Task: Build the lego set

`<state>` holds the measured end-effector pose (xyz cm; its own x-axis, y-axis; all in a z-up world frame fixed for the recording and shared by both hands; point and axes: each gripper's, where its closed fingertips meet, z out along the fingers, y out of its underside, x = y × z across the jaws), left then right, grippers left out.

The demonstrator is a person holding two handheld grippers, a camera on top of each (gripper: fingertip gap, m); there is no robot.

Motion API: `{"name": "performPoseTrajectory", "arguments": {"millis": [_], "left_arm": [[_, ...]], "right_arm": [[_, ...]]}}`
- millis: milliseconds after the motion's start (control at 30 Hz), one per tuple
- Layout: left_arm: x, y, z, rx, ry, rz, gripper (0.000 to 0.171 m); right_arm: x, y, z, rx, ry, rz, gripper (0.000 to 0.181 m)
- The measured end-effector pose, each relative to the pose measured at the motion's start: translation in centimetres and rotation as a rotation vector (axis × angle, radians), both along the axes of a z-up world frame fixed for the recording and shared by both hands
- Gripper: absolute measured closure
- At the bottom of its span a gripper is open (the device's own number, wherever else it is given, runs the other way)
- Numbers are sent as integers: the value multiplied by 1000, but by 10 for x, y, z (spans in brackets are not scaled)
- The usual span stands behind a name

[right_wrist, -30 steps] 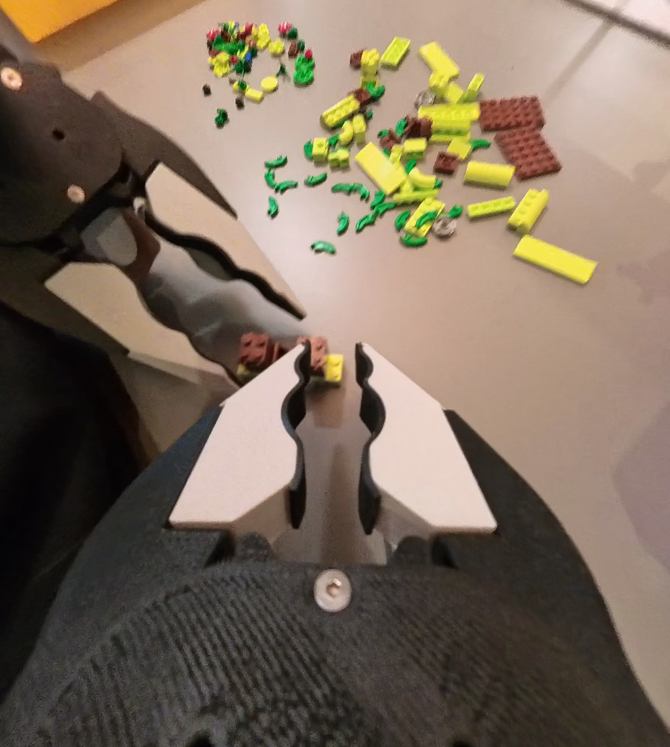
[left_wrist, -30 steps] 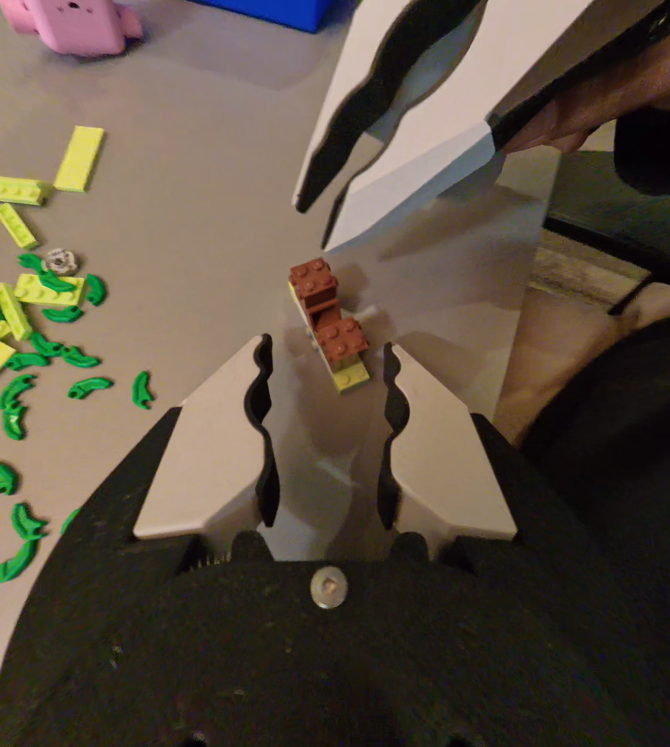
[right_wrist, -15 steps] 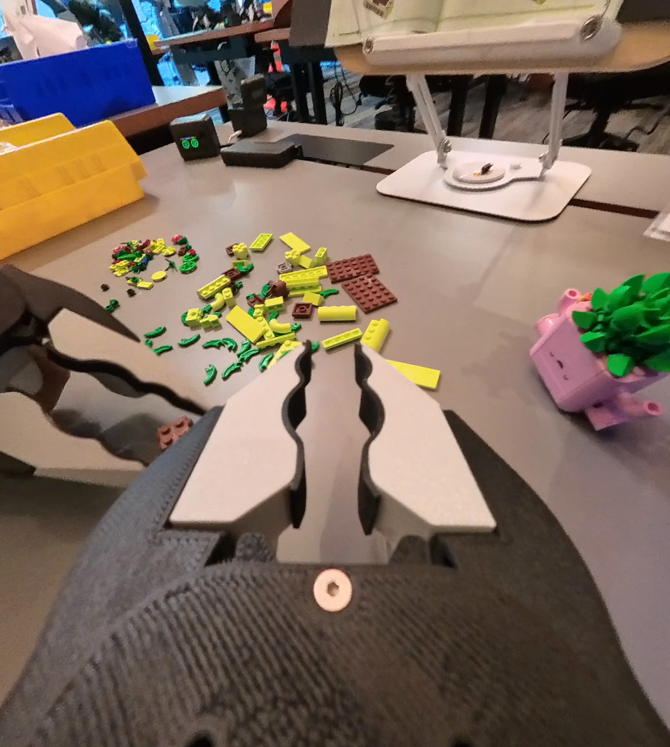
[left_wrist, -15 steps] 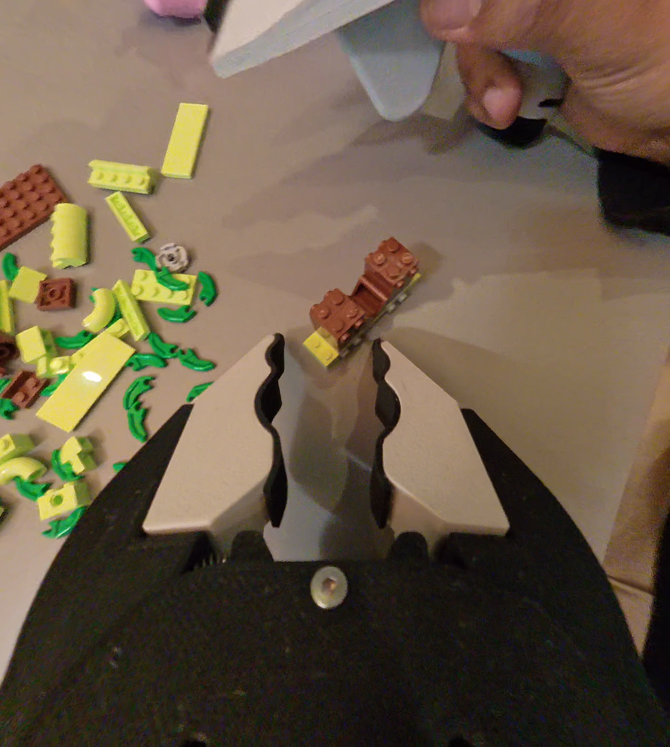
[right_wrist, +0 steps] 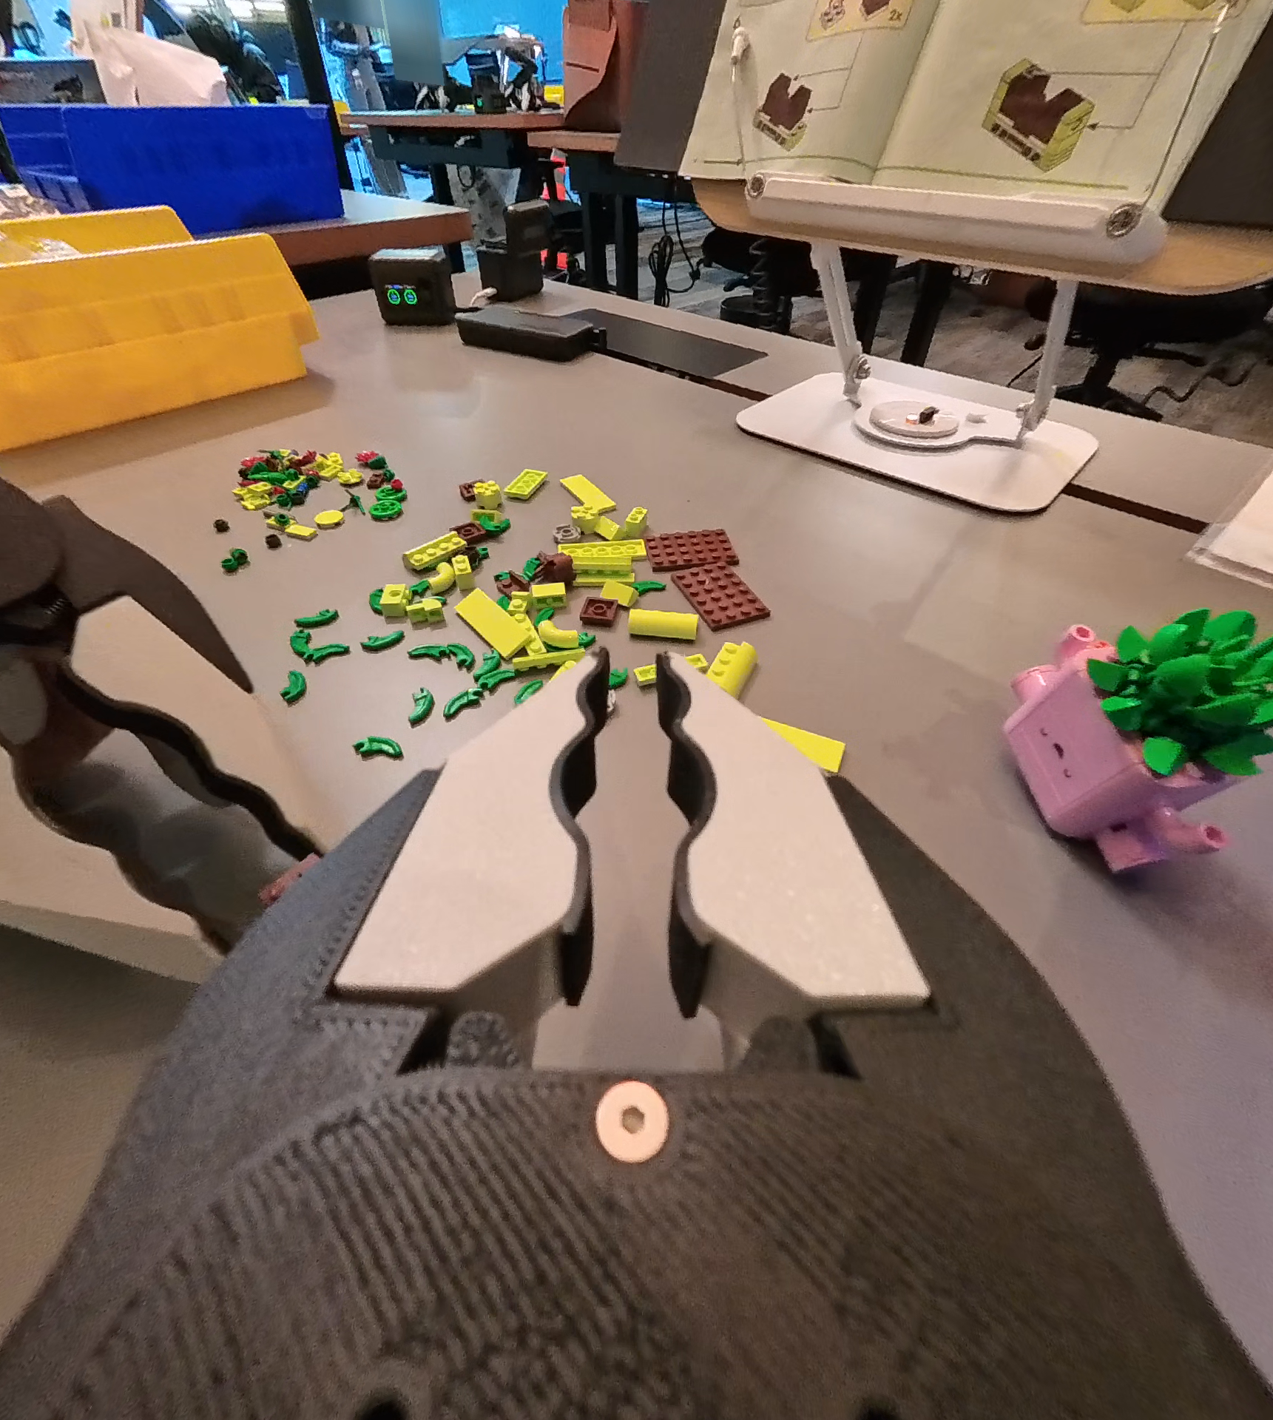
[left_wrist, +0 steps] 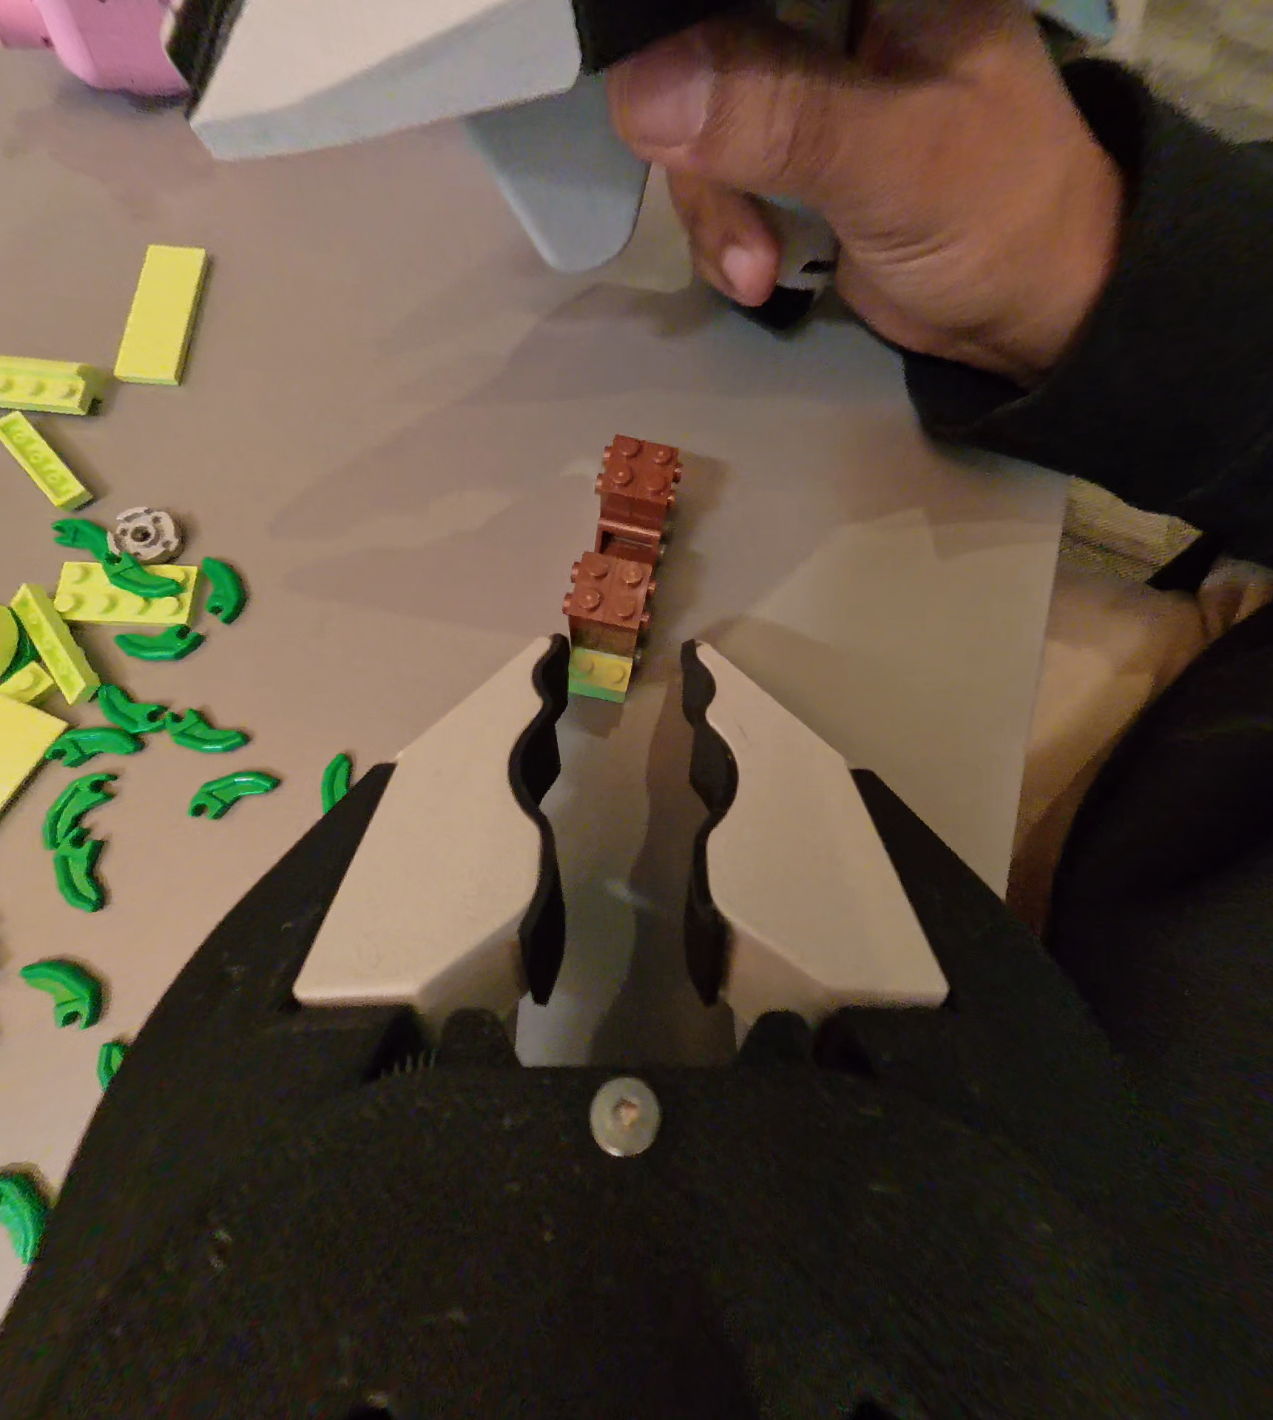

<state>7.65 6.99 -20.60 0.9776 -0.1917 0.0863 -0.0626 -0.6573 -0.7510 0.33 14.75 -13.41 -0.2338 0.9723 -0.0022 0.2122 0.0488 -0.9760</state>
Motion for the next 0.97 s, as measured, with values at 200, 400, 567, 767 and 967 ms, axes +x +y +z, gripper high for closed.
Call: {"name": "performPoseTrajectory", "arguments": {"millis": [200,400,567,767,967], "left_arm": [[-3,0,9,44,-107,14,144],[-7,0,12,46,-238,33,142],[-7,1,11,32,-269,30,140],[-6,1,10,22,-277,24,140],[-5,0,11,28,-282,20,137]], "right_arm": [[-2,1,-2,-32,-25,8,170],[-1,4,0,-90,-18,24,170],[0,5,3,-113,-9,27,170],[1,6,4,-117,1,25,170],[3,7,8,-131,27,26,170]]}}
